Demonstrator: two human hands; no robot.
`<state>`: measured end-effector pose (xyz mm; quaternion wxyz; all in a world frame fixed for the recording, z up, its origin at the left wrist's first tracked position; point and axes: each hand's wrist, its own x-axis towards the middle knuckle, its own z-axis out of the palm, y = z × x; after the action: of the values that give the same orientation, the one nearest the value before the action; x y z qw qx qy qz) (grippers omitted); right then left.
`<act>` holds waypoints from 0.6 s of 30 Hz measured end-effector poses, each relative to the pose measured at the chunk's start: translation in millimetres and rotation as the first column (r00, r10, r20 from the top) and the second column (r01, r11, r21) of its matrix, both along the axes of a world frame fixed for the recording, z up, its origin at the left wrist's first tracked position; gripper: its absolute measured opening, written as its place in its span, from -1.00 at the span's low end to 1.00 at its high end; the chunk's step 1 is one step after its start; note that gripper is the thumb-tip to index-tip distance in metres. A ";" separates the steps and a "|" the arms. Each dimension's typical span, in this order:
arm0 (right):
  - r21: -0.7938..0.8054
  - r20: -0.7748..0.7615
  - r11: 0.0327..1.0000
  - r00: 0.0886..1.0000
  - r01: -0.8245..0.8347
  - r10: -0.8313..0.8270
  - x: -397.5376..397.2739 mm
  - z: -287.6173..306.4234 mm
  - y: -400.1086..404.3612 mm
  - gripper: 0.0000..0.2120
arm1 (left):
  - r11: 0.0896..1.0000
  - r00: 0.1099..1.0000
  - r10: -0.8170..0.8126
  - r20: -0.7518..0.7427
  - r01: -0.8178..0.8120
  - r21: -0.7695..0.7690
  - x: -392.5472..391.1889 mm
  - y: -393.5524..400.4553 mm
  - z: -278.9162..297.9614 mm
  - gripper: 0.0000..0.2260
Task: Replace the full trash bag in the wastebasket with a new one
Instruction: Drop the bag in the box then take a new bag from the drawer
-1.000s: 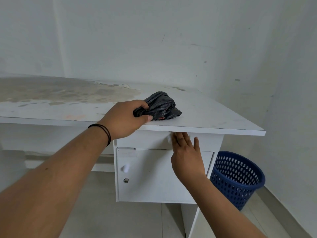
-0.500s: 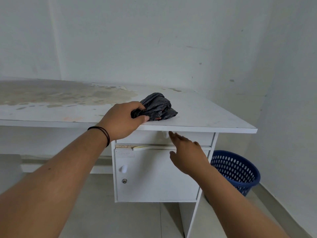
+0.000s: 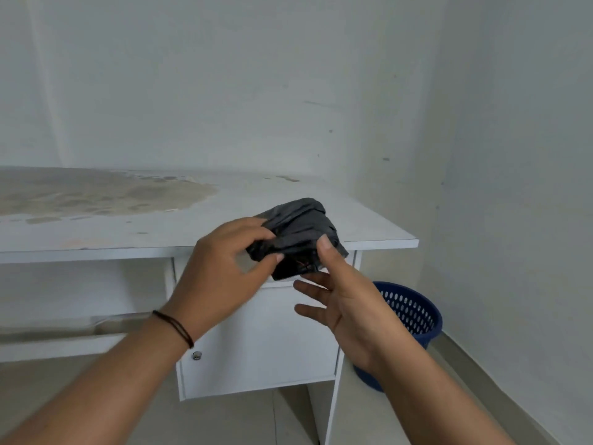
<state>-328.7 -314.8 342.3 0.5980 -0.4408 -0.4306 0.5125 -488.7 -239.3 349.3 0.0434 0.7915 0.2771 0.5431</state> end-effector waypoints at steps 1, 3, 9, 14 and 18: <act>0.019 -0.056 1.000 0.998 0.021 -0.020 3.4 -1.9 -2.2 -0.37 | 1.000 1.000 -0.010 -0.019 0.010 0.021 9.5 -6.2 -4.0 -0.79; 0.058 -0.123 0.992 0.987 0.109 -0.101 11.8 -5.6 -9.5 -0.42 | 0.998 0.997 -0.039 -0.072 0.042 0.042 27.2 -17.5 -10.8 -0.77; 0.150 -0.203 0.891 0.895 0.429 -0.397 58.5 -12.7 -38.1 -0.75 | 0.967 0.966 -0.252 -0.059 0.254 0.021 76.5 -42.8 -12.3 -0.57; 0.224 -0.141 0.804 0.835 0.551 -0.532 101.3 2.3 -63.1 -0.82 | 0.846 0.900 -0.321 0.296 0.413 -0.337 124.4 -52.9 9.9 -0.53; 0.270 -0.085 0.805 0.846 0.528 -0.527 130.3 33.6 -72.1 -0.77 | 0.609 0.835 -0.383 0.396 0.550 -0.571 158.7 -47.5 46.0 -0.41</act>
<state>-198.4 -386.9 375.9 0.7747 -0.4512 -0.3581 0.2606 -330.1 -286.8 395.3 0.4954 0.6971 0.2270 0.4659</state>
